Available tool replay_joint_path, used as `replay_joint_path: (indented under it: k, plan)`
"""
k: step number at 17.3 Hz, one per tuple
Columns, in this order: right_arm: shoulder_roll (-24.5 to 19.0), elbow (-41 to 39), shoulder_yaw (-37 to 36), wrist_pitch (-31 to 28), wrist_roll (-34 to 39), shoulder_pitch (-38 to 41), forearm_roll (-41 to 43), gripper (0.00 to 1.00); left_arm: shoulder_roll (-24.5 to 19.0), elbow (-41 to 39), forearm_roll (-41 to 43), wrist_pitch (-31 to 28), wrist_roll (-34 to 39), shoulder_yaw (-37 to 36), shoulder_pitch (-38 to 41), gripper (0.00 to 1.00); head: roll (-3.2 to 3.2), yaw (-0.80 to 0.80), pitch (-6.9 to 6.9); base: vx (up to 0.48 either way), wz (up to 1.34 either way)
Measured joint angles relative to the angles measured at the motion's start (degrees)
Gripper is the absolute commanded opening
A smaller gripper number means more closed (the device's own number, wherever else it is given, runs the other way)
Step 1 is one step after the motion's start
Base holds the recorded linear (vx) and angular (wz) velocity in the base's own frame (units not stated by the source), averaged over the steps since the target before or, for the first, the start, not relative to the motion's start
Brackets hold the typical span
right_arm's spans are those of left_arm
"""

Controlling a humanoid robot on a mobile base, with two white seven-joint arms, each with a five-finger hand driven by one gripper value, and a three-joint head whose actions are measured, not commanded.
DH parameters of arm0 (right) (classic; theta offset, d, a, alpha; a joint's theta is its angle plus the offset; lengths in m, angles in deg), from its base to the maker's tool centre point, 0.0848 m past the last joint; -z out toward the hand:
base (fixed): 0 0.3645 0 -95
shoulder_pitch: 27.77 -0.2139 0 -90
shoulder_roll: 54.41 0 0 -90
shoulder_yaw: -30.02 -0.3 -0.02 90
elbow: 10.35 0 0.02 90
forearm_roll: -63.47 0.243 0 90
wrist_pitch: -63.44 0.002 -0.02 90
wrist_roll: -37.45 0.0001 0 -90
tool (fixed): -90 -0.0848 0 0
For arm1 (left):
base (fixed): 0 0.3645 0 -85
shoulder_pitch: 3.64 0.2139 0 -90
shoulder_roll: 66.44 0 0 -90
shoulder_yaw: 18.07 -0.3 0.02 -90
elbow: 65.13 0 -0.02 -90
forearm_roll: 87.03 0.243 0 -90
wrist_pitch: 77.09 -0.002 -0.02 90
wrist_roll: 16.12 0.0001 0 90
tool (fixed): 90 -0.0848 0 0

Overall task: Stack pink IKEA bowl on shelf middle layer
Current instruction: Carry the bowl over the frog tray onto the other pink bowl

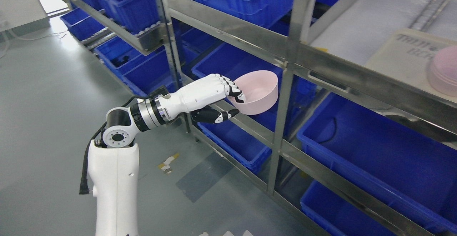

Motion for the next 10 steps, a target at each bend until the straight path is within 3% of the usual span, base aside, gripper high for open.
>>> replay_joint_path:
  k: [5,10]
  plan:
    - [0.0,0.0,0.0,0.0,0.0,0.0,0.0,1.00,0.0,0.3,1.7,0.0,0.2,0.1,-8.9,0.01,0.00,0.00,0.00,-0.011,-0.77]
    - [0.0,0.0,0.0,0.0,0.2,0.0,0.0,1.00,0.0,3.9,9.8,0.0,0.1,0.2,-18.5,0.02,0.00,0.00,0.00,-0.016,-0.59]
